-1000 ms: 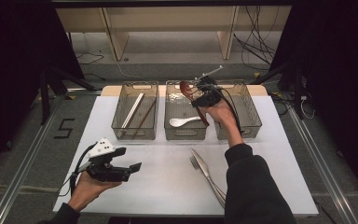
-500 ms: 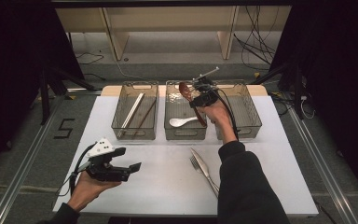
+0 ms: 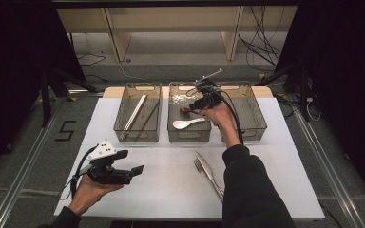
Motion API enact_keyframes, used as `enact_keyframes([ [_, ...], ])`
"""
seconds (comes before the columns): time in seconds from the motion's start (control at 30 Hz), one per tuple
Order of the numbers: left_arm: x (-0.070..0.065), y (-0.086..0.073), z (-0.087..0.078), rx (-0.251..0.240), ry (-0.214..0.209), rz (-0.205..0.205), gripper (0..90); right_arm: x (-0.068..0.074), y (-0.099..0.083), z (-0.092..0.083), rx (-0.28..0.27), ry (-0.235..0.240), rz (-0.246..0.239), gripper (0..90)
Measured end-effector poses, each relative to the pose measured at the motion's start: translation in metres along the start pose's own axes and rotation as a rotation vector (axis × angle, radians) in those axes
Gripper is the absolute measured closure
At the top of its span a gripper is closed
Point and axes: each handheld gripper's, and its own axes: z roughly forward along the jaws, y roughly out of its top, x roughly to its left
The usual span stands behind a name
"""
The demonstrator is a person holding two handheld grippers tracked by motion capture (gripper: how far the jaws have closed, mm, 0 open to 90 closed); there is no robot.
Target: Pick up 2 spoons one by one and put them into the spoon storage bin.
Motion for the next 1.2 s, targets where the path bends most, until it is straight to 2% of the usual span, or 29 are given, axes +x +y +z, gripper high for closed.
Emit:
enact_keyframes([
  [0.1,0.0,0.0,0.0,0.005,0.001,0.002,16.7,0.002,-0.005,-0.006,-0.001,0.005,-0.026,50.4],
  [0.17,0.0,0.0,0.0,0.006,0.002,0.004,16.7,0.005,-0.011,-0.012,0.006,0.008,-0.064,46.9],
  [0.3,0.0,0.0,-0.001,0.002,0.004,-0.002,16.6,0.01,-0.026,-0.028,0.006,0.024,-0.1,41.4],
  [0.67,-0.001,0.0,-0.002,0.0,0.015,-0.008,16.6,0.022,-0.093,-0.063,-0.009,0.094,-0.168,36.9],
  [0.8,-0.001,0.0,-0.001,0.004,0.022,-0.007,16.5,0.027,-0.118,-0.072,-0.024,0.105,-0.173,35.9],
  [0.97,-0.002,0.0,-0.002,0.002,0.021,-0.005,16.5,0.032,-0.143,-0.076,0.015,0.11,-0.192,34.9],
  [1.2,-0.002,0.001,-0.001,0.007,0.016,0.003,16.5,0.032,-0.162,-0.075,0.056,0.089,-0.187,34.9],
])
